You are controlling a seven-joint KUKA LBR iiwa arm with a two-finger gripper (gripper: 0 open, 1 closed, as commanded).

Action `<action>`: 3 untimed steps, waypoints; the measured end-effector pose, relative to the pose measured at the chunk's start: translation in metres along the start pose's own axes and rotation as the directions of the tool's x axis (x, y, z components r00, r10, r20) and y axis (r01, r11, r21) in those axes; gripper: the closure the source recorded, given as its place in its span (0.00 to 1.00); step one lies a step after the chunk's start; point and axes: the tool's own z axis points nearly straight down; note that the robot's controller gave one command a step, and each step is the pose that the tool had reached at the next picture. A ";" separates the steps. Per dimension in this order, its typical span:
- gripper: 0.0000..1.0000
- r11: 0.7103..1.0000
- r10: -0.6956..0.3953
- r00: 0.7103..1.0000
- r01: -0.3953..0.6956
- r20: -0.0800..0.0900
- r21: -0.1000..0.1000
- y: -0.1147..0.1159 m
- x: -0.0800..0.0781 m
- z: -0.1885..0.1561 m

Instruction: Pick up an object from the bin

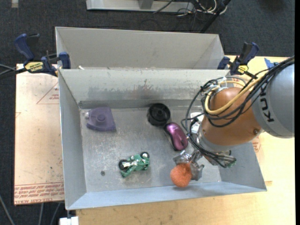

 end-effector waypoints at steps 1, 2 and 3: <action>1.00 1.000 0.000 1.000 0.000 0.005 0.005 -0.001 -0.001 -0.022; 1.00 1.000 0.001 1.000 -0.001 0.008 0.007 -0.001 -0.002 -0.035; 1.00 1.000 0.001 1.000 -0.001 0.007 0.006 -0.001 -0.002 -0.041</action>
Offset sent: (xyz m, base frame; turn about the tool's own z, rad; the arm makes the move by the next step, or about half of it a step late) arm 0.0001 0.0000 0.0365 0.0000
